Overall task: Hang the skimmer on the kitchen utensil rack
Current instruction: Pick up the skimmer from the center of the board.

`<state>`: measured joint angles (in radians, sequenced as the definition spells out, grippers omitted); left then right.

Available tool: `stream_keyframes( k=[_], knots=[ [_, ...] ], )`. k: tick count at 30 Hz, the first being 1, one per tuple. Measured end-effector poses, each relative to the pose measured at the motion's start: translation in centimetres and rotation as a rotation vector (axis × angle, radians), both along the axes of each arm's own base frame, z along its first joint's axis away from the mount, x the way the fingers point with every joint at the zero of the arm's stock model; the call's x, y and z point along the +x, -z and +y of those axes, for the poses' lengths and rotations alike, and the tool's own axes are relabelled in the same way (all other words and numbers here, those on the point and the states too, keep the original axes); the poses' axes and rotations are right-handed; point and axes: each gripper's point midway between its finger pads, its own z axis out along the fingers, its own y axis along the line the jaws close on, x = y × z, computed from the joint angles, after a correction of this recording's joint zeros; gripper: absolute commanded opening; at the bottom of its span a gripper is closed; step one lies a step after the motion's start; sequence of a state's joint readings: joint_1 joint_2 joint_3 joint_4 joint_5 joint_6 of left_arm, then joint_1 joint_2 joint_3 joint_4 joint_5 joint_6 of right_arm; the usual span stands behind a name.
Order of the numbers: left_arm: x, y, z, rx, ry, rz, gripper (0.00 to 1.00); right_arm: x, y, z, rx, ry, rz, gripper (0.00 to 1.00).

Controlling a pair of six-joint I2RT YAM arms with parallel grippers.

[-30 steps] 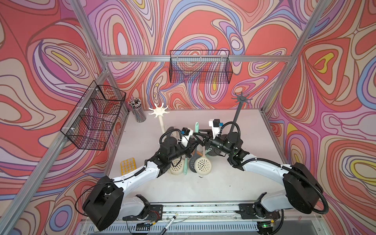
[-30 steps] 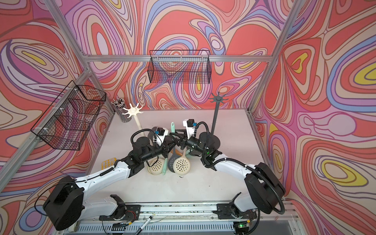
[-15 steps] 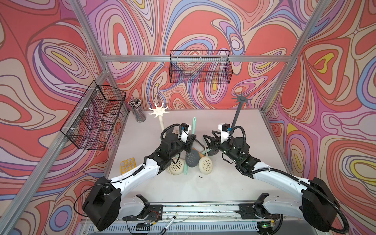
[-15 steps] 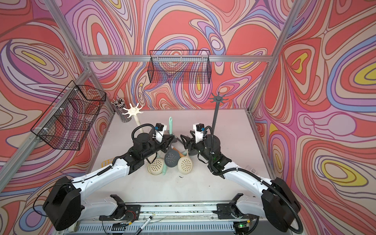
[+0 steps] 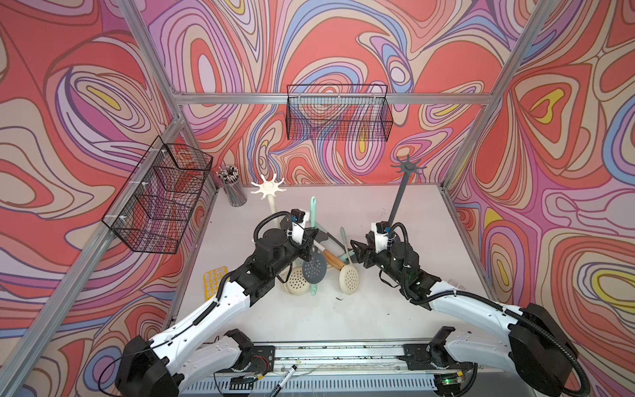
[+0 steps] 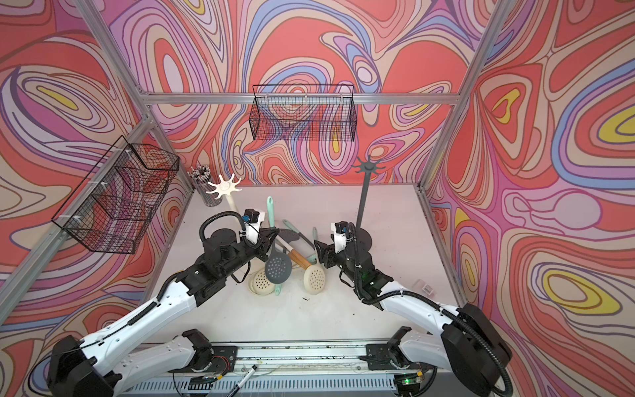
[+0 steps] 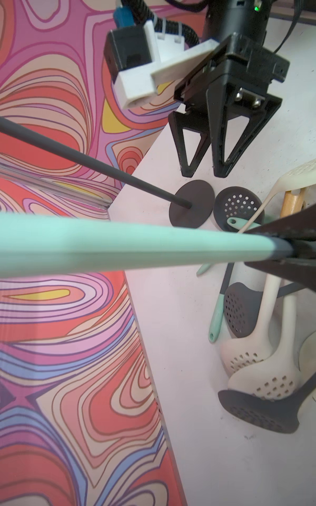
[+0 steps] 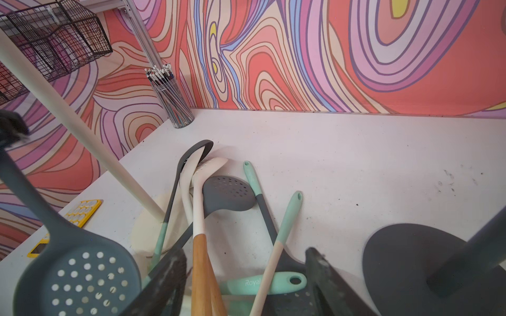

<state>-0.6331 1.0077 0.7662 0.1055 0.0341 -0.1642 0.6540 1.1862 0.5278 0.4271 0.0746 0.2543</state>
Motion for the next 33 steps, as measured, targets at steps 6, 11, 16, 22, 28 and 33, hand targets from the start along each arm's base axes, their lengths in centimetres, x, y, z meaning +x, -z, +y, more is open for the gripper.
stream_keyframes(
  k=[6, 11, 16, 22, 28, 33],
  knots=[
    [-0.5, -0.9, 1.9, 0.011, -0.070, -0.012, 0.00, 0.1, 1.0, 0.4, -0.008, -0.013, 0.010, 0.69],
    [-0.7, -1.6, 2.9, 0.006, -0.109, -0.025, 0.00, 0.1, 2.1, 0.9, -0.013, -0.038, 0.016, 0.69],
    [-1.1, -3.2, 3.7, -0.021, -0.140, -0.050, 0.00, 0.0, 3.3, 1.4, -0.033, -0.070, 0.018, 0.69],
    [-1.1, -4.8, 4.2, -0.056, -0.164, -0.067, 0.00, -0.3, 3.5, 2.2, -0.059, -0.129, -0.009, 0.69],
    [-0.7, -4.4, 4.1, -0.062, -0.174, -0.049, 0.00, -0.6, 3.7, 2.8, -0.081, -0.175, -0.031, 0.69],
    [-0.6, -4.4, 4.1, -0.084, -0.182, -0.035, 0.00, -0.7, 3.7, 3.1, -0.086, -0.198, -0.040, 0.69]
  ],
)
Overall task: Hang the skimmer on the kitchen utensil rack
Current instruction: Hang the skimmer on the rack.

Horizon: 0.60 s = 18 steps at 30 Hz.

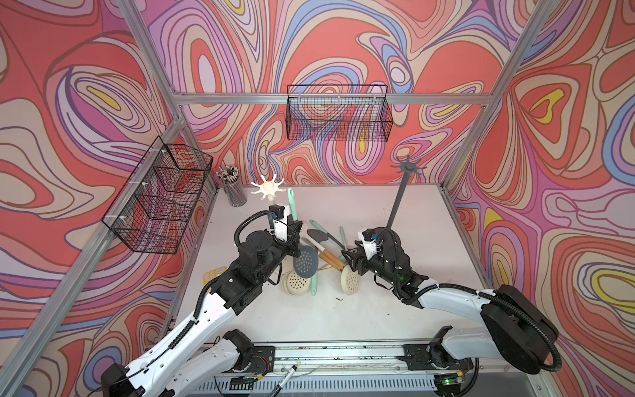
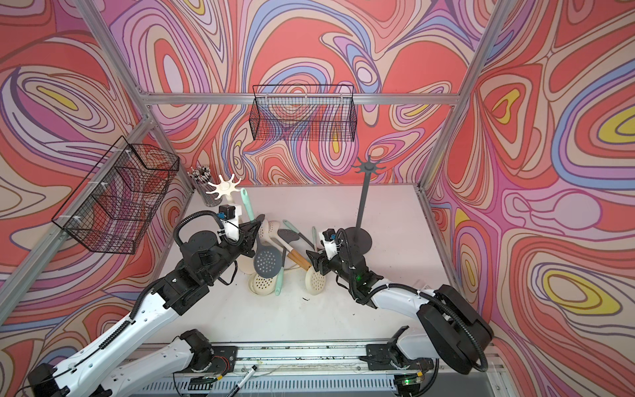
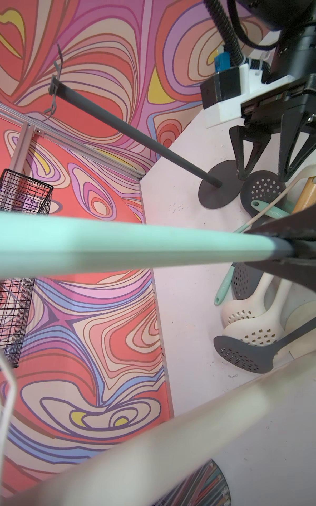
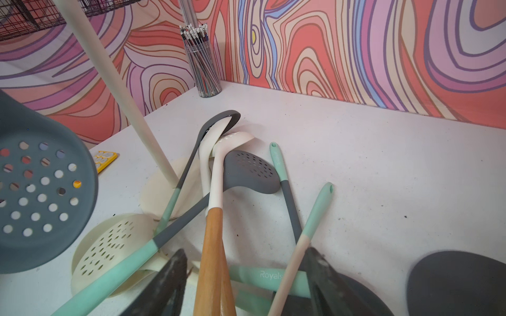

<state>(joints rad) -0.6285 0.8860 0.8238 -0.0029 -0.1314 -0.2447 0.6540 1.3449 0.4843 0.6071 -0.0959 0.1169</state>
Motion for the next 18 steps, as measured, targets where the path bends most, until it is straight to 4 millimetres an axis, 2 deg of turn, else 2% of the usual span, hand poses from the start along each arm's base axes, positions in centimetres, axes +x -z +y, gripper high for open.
stream_keyframes(
  k=[7, 12, 18],
  knots=[
    [0.9, 0.8, 1.2, -0.070, -0.025, 0.039, 0.00, -0.1, -0.3, 0.3, 0.002, -0.019, -0.015, 0.69],
    [0.7, 1.2, 0.4, -0.088, 0.027, 0.046, 0.00, -0.1, -0.6, 0.5, 0.011, -0.029, -0.030, 0.69],
    [0.5, 1.3, -0.6, -0.100, 0.087, 0.044, 0.00, -0.2, -0.1, 0.6, 0.003, -0.038, -0.022, 0.70]
  ],
)
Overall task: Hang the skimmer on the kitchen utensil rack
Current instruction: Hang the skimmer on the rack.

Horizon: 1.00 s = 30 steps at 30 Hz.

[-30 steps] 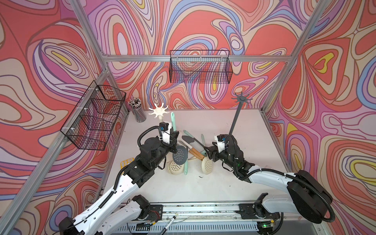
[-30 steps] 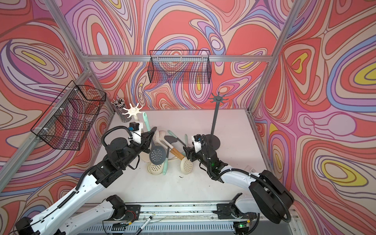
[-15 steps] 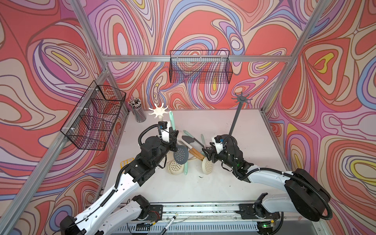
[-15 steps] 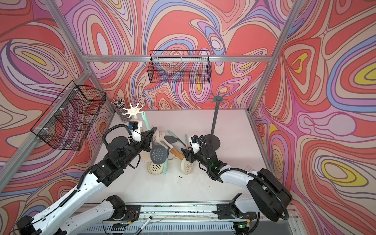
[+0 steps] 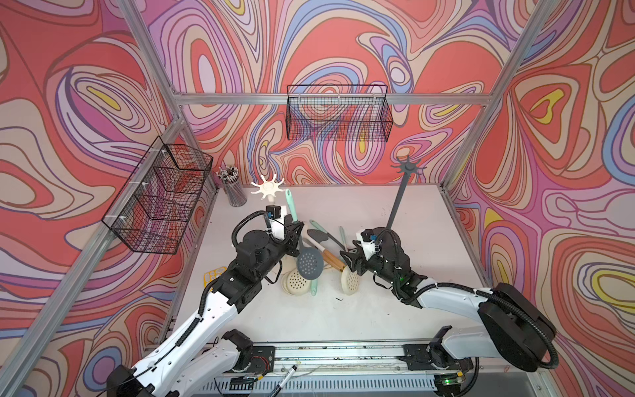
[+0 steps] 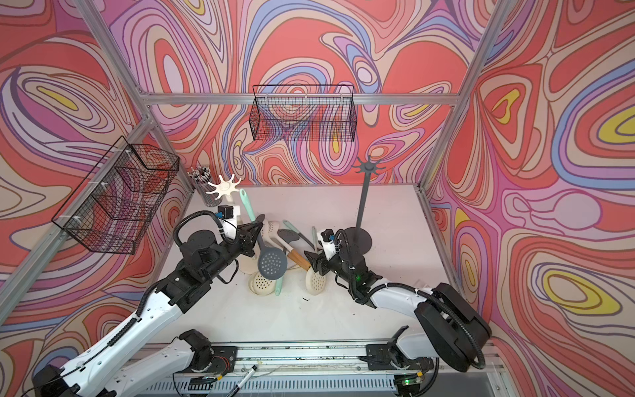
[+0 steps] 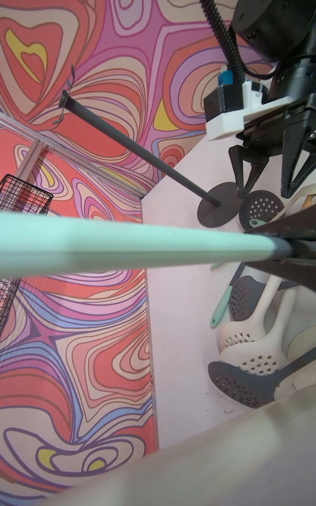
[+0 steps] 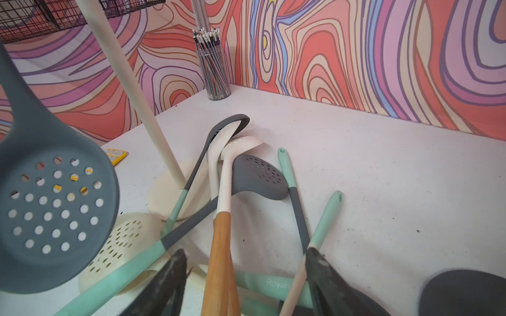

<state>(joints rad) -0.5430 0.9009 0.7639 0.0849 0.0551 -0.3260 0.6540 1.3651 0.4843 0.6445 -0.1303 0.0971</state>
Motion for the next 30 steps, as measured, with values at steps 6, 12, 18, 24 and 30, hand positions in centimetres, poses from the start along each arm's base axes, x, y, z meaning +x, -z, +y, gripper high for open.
stream_keyframes(
  k=[6, 12, 18, 24, 30],
  knots=[
    [0.5, 0.5, -0.5, 0.000, 0.021, 0.012, 0.00, -0.1, -0.1, 0.2, 0.006, -0.015, -0.008, 0.70],
    [1.1, 0.4, -0.1, -0.019, 0.017, 0.012, 0.00, -0.3, 0.1, 0.2, 0.004, -0.022, -0.009, 0.70],
    [1.4, 0.0, 0.4, -0.038, 0.011, 0.004, 0.00, -0.3, 0.1, 0.3, 0.008, -0.025, -0.014, 0.70],
    [1.7, 0.2, 0.5, -0.046, 0.010, 0.012, 0.00, -0.3, 0.0, 0.3, 0.009, -0.026, -0.018, 0.70],
    [2.1, 0.6, 0.6, -0.052, 0.005, 0.028, 0.00, -0.3, 0.0, 0.3, 0.008, -0.026, -0.018, 0.70]
  ],
)
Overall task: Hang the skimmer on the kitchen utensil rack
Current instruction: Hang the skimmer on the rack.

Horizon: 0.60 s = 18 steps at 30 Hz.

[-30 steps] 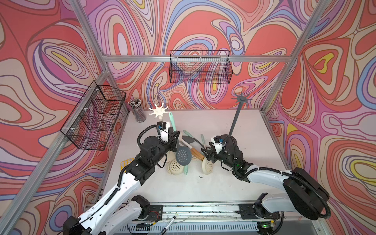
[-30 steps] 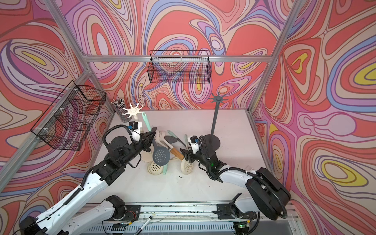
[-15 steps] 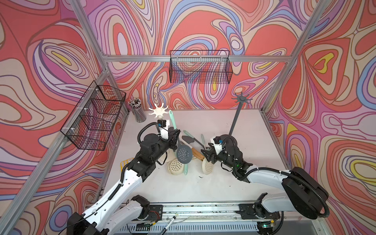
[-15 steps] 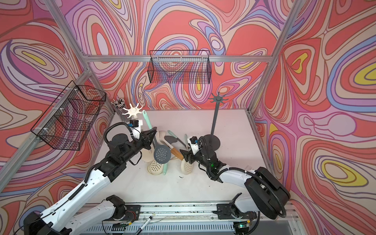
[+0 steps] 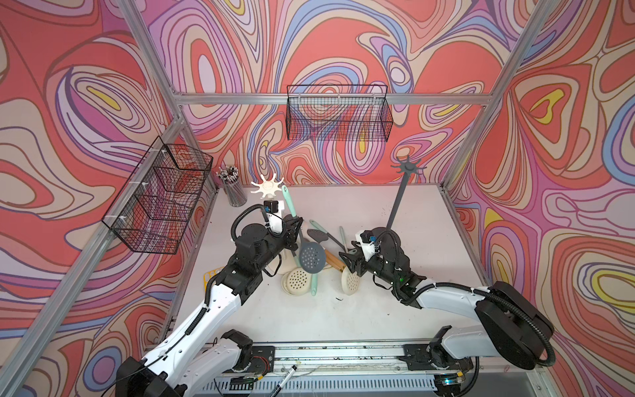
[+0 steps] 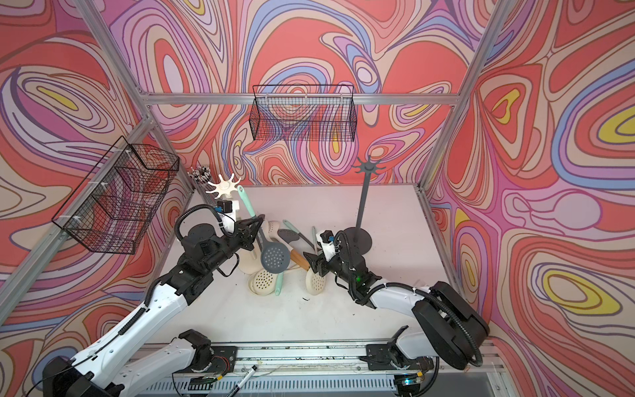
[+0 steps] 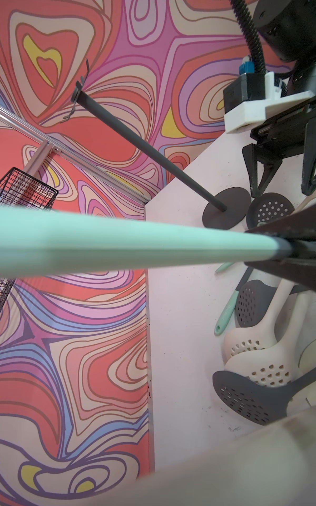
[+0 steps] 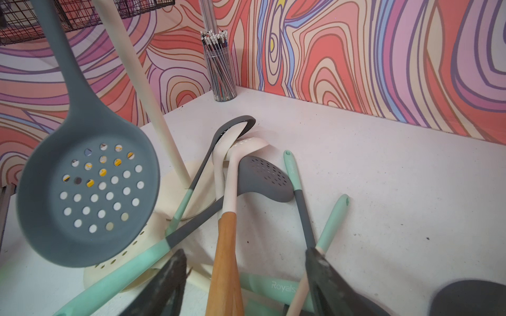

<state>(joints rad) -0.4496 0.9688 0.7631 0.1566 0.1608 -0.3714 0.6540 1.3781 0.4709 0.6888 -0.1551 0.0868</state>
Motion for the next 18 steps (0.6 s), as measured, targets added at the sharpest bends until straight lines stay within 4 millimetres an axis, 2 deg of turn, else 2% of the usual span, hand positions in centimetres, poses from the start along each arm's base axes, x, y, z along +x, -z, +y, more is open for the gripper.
stream_keyframes(
  k=[18],
  knots=[
    [0.79, 0.17, 0.74, -0.008, -0.020, 0.005, 0.00, 0.00, 0.02, 0.01, 0.000, 0.000, 0.000, 0.70]
  ],
)
